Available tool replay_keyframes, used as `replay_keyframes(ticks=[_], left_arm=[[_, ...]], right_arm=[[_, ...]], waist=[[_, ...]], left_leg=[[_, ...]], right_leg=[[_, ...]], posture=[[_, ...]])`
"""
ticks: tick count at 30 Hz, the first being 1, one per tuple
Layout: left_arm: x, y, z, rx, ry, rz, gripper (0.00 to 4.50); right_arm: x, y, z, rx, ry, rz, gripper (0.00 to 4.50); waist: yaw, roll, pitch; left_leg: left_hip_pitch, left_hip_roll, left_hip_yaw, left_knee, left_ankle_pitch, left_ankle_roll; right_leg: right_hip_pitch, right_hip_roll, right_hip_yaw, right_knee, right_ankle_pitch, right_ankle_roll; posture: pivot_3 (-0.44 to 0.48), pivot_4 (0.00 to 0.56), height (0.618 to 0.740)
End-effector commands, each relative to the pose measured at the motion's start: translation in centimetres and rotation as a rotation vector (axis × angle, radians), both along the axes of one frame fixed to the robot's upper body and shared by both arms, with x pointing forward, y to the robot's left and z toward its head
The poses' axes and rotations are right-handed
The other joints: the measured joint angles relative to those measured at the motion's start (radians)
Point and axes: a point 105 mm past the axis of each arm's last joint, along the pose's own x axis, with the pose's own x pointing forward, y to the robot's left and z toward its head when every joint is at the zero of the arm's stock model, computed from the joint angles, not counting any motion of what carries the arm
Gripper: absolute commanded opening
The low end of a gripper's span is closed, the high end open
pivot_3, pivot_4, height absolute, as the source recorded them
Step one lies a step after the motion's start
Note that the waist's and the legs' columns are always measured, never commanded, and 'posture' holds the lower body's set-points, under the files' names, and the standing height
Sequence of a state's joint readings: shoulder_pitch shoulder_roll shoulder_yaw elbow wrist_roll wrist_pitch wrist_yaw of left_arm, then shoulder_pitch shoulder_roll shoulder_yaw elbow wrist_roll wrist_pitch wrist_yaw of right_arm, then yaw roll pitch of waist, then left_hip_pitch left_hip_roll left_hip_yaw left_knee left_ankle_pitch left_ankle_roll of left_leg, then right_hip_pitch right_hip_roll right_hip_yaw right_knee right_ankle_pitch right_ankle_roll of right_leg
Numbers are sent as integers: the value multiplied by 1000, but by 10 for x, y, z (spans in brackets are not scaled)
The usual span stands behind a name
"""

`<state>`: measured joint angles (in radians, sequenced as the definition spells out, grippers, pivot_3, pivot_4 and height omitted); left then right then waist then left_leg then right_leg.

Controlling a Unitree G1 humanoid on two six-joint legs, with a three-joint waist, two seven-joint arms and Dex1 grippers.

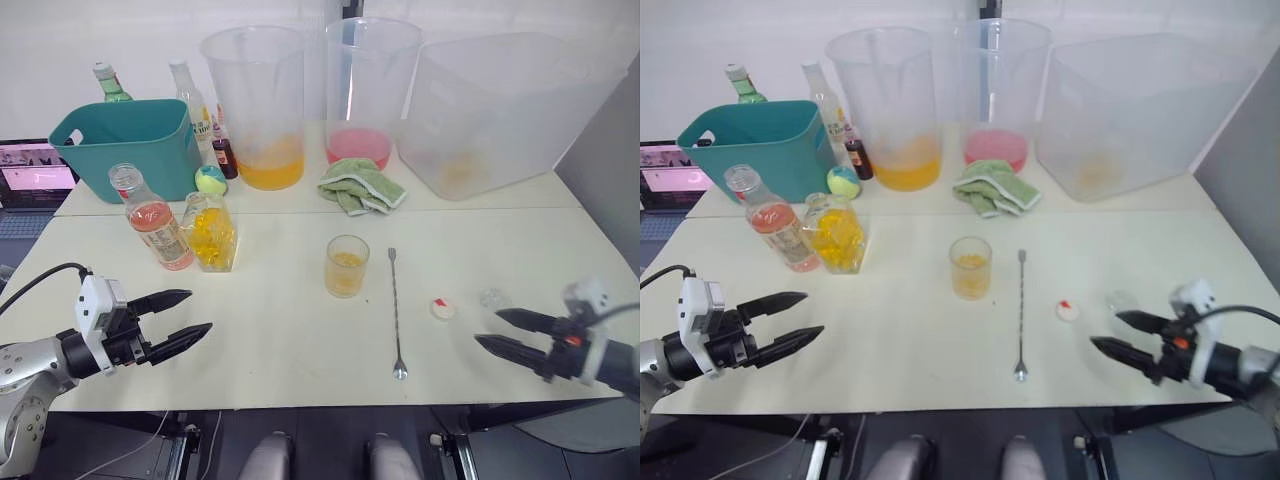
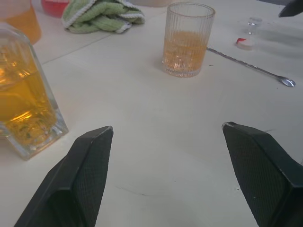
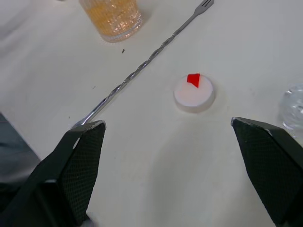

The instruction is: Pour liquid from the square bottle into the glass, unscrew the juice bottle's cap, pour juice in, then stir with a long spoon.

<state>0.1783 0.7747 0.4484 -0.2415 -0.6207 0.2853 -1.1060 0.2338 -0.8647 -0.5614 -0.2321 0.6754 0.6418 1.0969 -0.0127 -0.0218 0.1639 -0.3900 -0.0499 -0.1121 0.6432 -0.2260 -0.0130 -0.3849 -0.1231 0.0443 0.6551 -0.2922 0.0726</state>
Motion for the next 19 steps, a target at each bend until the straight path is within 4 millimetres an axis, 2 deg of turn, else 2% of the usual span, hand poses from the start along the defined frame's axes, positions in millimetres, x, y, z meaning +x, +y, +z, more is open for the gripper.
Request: replay_keyframes(ticks=[1, 7, 19], left_arm=[[-1, 4, -3, 33, -34, 10, 3923], [1, 8, -14, 62, -34, 36, 3923], [-3, 5, -25, 85, -17, 19, 3923]], right_arm=[[0, -21, 6, -61, -120, -51, 4484], [0, -43, -6, -116, -146, -108, 4484], [1, -44, -7, -149, -148, -93, 4484]], waist=[[-2, 0, 0], [-2, 0, 0], [0, 0, 0]], left_leg=[[0, 0, 0, 0, 0, 0], [0, 1, 1, -1, 0, 0], [0, 1, 1, -1, 0, 0]], right_leg=[[0, 0, 0, 0, 0, 0], [-1, 1, 1, 1, 0, 0], [0, 0, 1, 0, 0, 0]], posture=[[0, 150, 738], [0, 150, 738], [0, 150, 738]])
